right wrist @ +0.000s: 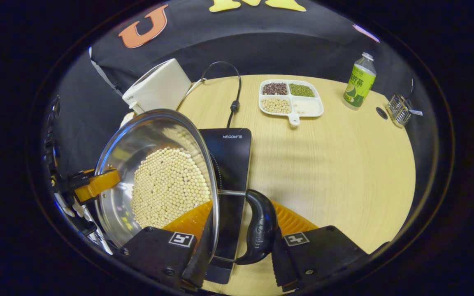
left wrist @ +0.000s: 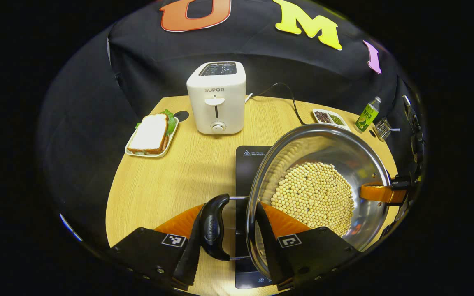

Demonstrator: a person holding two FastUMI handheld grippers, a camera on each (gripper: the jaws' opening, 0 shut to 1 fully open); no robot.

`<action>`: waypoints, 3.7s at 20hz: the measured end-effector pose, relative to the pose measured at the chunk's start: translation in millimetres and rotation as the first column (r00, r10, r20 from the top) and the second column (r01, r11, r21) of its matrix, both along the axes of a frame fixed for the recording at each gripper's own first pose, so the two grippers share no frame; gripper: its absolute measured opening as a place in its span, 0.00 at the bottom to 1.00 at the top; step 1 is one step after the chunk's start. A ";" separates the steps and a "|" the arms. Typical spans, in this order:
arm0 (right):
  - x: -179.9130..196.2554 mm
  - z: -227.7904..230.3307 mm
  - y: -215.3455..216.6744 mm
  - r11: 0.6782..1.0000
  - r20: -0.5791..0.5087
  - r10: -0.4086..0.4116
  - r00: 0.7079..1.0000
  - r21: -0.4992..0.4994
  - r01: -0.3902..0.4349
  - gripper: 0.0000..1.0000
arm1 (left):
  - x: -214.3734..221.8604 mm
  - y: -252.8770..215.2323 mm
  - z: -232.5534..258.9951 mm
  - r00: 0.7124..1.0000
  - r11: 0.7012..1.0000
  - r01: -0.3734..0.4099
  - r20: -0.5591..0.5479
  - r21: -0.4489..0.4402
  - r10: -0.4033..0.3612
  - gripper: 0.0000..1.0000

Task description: First push the handle of the pot to place it horizontally, then grasp the pot with both hands and set it on the induction cooktop.

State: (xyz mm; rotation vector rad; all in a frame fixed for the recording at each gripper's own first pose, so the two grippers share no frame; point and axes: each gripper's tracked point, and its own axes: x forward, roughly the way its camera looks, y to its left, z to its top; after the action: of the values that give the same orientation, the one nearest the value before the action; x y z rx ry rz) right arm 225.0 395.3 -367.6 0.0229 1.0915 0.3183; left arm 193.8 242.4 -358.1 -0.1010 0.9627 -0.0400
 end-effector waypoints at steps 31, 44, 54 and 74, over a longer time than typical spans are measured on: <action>7.6 35.1 -23.6 0.991 0.305 0.086 0.949 -0.125 -0.050 0.89 | -14.8 25.7 38.8 0.970 0.993 -0.094 0.233 0.072 0.075 0.97; -36.2 119.8 -49.4 0.991 0.494 0.119 0.861 -0.111 -0.073 0.92 | -72.7 4.8 114.1 0.926 0.983 -0.154 0.363 0.099 0.108 0.97; -94.9 258.2 -125.1 0.997 0.712 0.069 0.698 -0.066 -0.030 0.94 | -119.1 -66.0 255.8 0.796 0.985 -0.169 0.595 0.045 0.109 0.97; -246.1 382.3 -373.3 0.980 0.868 -0.199 0.455 0.171 0.102 1.00 | -250.0 -243.3 406.6 0.545 0.983 -0.174 0.837 0.058 0.047 0.96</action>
State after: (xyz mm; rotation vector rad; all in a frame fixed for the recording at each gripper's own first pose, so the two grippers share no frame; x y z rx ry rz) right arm -21.1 22.0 14.6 0.0339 -0.0032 0.1682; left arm -56.2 -0.8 48.5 -0.0064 -0.0290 0.0937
